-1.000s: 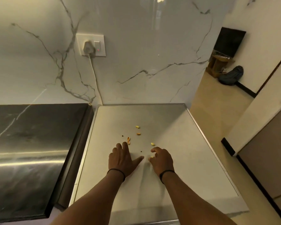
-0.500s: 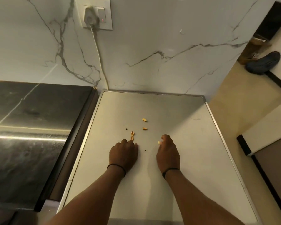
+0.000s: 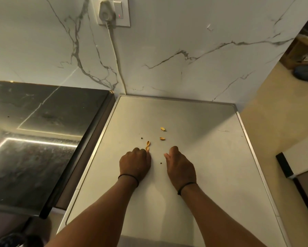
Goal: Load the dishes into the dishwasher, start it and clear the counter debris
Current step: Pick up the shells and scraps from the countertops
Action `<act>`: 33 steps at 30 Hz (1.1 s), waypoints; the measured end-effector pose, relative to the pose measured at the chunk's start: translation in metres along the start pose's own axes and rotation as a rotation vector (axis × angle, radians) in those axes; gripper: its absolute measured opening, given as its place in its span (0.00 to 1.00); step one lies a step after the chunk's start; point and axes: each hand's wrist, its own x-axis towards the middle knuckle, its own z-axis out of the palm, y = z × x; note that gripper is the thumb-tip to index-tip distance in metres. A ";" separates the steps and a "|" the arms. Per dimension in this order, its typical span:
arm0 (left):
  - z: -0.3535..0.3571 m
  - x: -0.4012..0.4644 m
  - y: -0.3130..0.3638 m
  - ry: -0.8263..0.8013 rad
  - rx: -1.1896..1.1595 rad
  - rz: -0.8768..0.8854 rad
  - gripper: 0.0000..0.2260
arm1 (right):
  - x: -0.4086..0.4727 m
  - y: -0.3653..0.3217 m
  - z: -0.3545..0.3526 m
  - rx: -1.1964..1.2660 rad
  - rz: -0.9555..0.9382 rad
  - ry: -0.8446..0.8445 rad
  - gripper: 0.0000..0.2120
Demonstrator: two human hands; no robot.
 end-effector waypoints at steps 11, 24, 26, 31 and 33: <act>0.002 0.012 0.001 -0.045 -0.027 -0.108 0.21 | -0.002 0.001 -0.004 -0.003 -0.224 -0.183 0.11; 0.007 0.031 0.007 0.022 -0.093 -0.096 0.29 | 0.017 -0.003 0.001 0.179 0.179 -0.062 0.05; 0.008 0.035 0.004 0.027 -0.070 -0.070 0.26 | 0.023 -0.007 0.008 0.166 0.144 -0.080 0.06; 0.008 0.045 0.007 0.028 -0.028 0.002 0.18 | 0.047 -0.007 0.021 0.095 0.120 -0.066 0.06; 0.010 0.045 0.007 0.024 -0.016 0.021 0.16 | 0.054 -0.008 0.026 0.077 0.131 -0.053 0.05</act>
